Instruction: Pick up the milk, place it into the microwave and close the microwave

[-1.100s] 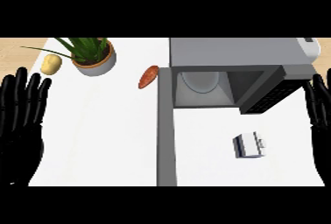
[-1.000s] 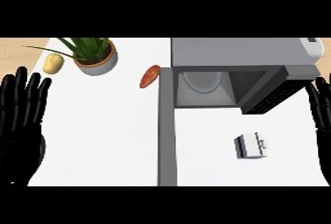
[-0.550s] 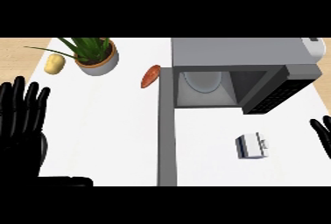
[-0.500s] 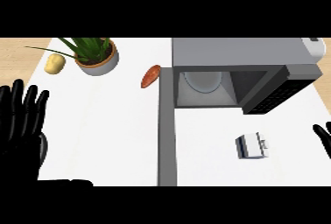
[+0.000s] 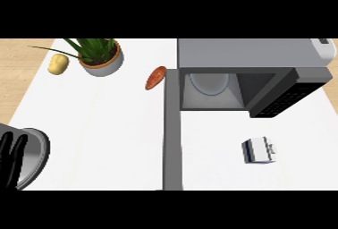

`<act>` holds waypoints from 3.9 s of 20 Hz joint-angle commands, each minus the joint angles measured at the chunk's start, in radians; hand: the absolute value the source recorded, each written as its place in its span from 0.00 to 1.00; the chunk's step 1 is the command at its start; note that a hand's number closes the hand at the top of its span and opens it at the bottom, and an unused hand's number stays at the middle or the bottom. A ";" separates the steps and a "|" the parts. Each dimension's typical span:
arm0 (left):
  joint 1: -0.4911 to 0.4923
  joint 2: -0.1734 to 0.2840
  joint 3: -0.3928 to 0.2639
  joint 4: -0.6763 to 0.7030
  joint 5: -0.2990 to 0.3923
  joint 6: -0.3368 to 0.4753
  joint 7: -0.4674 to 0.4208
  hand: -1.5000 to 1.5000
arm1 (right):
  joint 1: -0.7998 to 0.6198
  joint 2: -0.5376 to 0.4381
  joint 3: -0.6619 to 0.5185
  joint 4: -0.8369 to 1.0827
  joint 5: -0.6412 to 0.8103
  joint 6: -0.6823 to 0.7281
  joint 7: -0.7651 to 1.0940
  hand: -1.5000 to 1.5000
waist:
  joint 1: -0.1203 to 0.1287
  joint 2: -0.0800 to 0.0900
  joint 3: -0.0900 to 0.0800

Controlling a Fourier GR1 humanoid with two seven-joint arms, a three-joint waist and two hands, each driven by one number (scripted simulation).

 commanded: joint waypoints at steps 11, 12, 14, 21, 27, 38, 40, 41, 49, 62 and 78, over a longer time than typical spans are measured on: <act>0.294 0.037 0.184 -0.078 0.221 -0.221 -0.137 0.00 | -0.053 0.119 -0.016 0.146 0.277 0.052 -0.139 0.00 | 0.010 0.002 0.000; 0.274 0.018 0.156 -0.076 0.175 -0.209 -0.125 0.00 | -0.062 0.148 0.010 0.158 0.327 0.039 -0.149 0.00 | 0.008 0.003 0.000; 0.310 -0.009 0.162 -0.061 0.171 -0.235 -0.174 0.00 | -0.021 0.173 0.018 0.162 0.380 0.039 -0.186 0.00 | 0.007 0.002 0.000; 0.380 -0.015 0.198 -0.053 0.188 -0.311 -0.219 0.00 | -0.186 0.178 0.067 0.374 0.575 -0.032 -0.278 0.00 | 0.014 0.003 0.000; 0.438 -0.001 0.257 -0.019 0.228 -0.380 -0.289 0.00 | -0.317 0.147 0.027 0.569 0.621 -0.097 -0.336 0.00 | 0.017 0.004 0.000; 0.431 -0.015 0.274 -0.038 0.241 -0.403 -0.269 0.00 | -0.506 0.101 -0.024 0.928 0.726 -0.247 -0.466 0.00 | 0.015 0.006 0.001; 0.476 -0.015 0.315 -0.060 0.291 -0.446 -0.265 0.00 | -0.556 0.100 -0.033 1.044 0.747 -0.290 -0.514 0.00 | 0.021 0.006 0.001; 0.432 -0.015 0.299 0.004 0.272 -0.422 -0.288 0.00 | -0.519 0.029 -0.064 0.975 0.695 -0.204 -0.508 0.00 | 0.012 0.004 0.000; 0.518 -0.016 0.256 -0.036 0.254 -0.416 -0.352 0.00 | -0.594 0.010 0.002 1.222 0.762 -0.222 -0.627 0.00 | 0.020 0.004 0.001; 0.457 -0.016 0.364 0.043 0.313 -0.497 -0.326 0.00 | -0.754 -0.006 -0.005 1.664 0.865 -0.517 -0.861 0.00 | 0.019 0.007 0.001; 0.457 0.004 0.407 0.074 0.364 -0.559 -0.335 0.00 | -0.948 0.064 -0.058 1.900 0.931 -0.884 -0.822 1.00 | 0.035 0.012 0.003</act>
